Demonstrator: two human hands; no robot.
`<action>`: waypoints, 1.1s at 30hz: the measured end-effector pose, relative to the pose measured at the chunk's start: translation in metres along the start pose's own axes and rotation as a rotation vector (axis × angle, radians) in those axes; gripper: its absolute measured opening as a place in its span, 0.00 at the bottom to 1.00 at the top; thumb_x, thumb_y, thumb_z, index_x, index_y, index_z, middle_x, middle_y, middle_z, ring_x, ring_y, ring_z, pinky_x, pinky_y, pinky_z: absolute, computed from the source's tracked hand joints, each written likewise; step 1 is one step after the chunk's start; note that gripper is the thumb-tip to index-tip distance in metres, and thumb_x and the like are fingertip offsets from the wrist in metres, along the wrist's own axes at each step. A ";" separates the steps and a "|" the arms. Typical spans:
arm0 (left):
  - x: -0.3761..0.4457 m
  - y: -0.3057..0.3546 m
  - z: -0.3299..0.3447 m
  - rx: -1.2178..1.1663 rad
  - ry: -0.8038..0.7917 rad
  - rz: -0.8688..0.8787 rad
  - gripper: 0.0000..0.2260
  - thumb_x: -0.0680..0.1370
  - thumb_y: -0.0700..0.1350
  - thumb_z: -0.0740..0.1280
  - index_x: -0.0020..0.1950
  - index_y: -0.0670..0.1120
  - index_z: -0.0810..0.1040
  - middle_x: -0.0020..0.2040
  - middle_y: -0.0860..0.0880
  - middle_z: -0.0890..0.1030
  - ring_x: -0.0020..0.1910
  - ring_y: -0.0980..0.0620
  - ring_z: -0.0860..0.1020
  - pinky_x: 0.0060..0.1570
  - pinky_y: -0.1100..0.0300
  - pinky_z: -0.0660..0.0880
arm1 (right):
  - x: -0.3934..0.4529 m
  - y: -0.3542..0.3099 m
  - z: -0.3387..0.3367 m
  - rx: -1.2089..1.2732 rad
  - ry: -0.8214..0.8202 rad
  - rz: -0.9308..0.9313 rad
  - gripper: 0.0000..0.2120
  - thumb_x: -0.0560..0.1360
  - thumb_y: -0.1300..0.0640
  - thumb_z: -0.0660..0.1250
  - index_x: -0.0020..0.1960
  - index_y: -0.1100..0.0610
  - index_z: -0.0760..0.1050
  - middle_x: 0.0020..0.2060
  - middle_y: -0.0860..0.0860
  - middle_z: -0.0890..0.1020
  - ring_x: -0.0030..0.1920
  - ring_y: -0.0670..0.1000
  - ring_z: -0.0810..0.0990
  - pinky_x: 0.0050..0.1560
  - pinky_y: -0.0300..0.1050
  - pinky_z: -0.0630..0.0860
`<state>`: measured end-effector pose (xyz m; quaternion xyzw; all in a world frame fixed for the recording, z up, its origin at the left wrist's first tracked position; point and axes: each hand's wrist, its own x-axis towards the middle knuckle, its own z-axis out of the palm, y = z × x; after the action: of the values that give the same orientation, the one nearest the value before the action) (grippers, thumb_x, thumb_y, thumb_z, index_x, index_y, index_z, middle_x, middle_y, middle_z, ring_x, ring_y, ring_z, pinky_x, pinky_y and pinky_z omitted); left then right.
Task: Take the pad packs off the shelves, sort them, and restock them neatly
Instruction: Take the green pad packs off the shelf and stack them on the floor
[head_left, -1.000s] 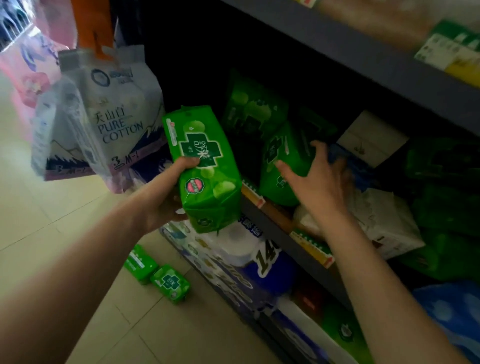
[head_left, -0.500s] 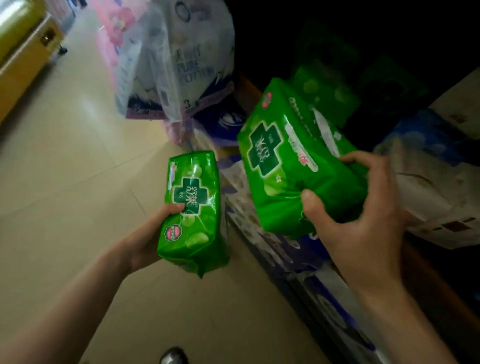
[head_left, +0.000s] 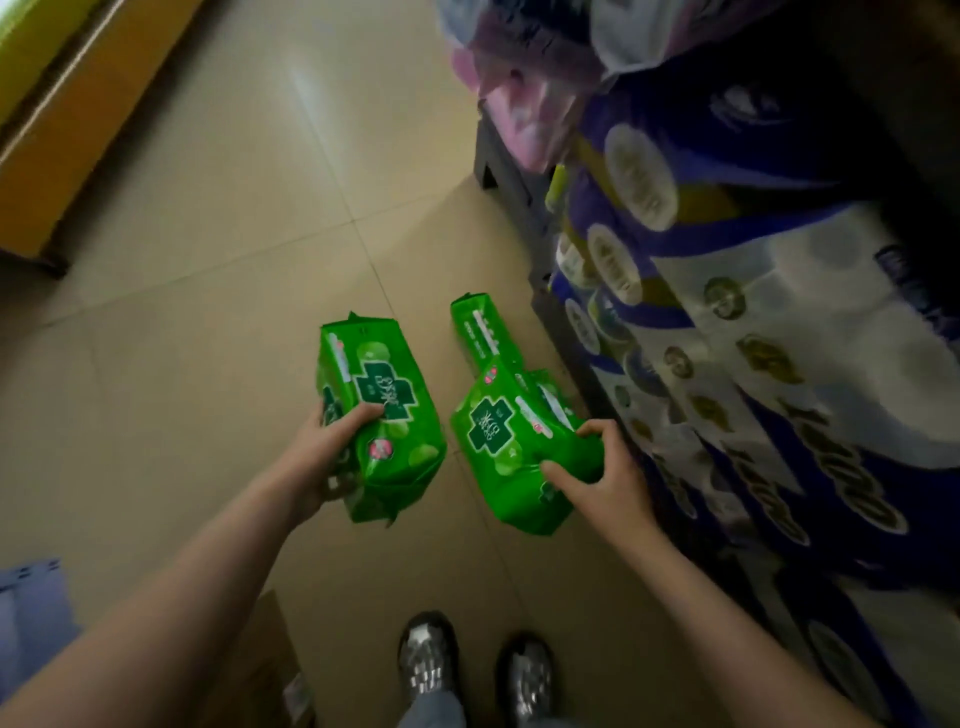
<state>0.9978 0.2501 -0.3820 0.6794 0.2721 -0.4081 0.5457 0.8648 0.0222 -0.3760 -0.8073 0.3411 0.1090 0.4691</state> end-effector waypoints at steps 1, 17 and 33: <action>0.015 -0.004 0.005 -0.027 -0.001 0.010 0.18 0.75 0.49 0.67 0.63 0.54 0.67 0.46 0.49 0.78 0.42 0.48 0.76 0.40 0.58 0.71 | 0.014 0.007 0.012 -0.003 -0.017 0.007 0.20 0.70 0.55 0.73 0.53 0.51 0.64 0.56 0.53 0.71 0.54 0.52 0.72 0.43 0.42 0.70; 0.276 -0.054 0.083 -0.303 0.038 0.218 0.29 0.75 0.44 0.69 0.72 0.55 0.60 0.60 0.49 0.76 0.46 0.52 0.79 0.35 0.58 0.75 | 0.227 0.098 0.114 -0.226 0.399 -0.428 0.24 0.65 0.61 0.75 0.56 0.61 0.68 0.59 0.58 0.69 0.60 0.56 0.70 0.57 0.43 0.72; 0.216 -0.031 0.090 0.343 0.016 0.180 0.30 0.78 0.36 0.61 0.77 0.46 0.52 0.74 0.40 0.60 0.70 0.44 0.64 0.69 0.50 0.62 | 0.232 0.047 0.098 -0.637 0.000 -0.055 0.29 0.73 0.54 0.69 0.69 0.52 0.59 0.73 0.58 0.47 0.72 0.63 0.48 0.70 0.59 0.60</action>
<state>1.0617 0.1545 -0.5884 0.7874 0.1411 -0.3927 0.4538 1.0204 -0.0153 -0.5757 -0.9224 0.2680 0.1977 0.1957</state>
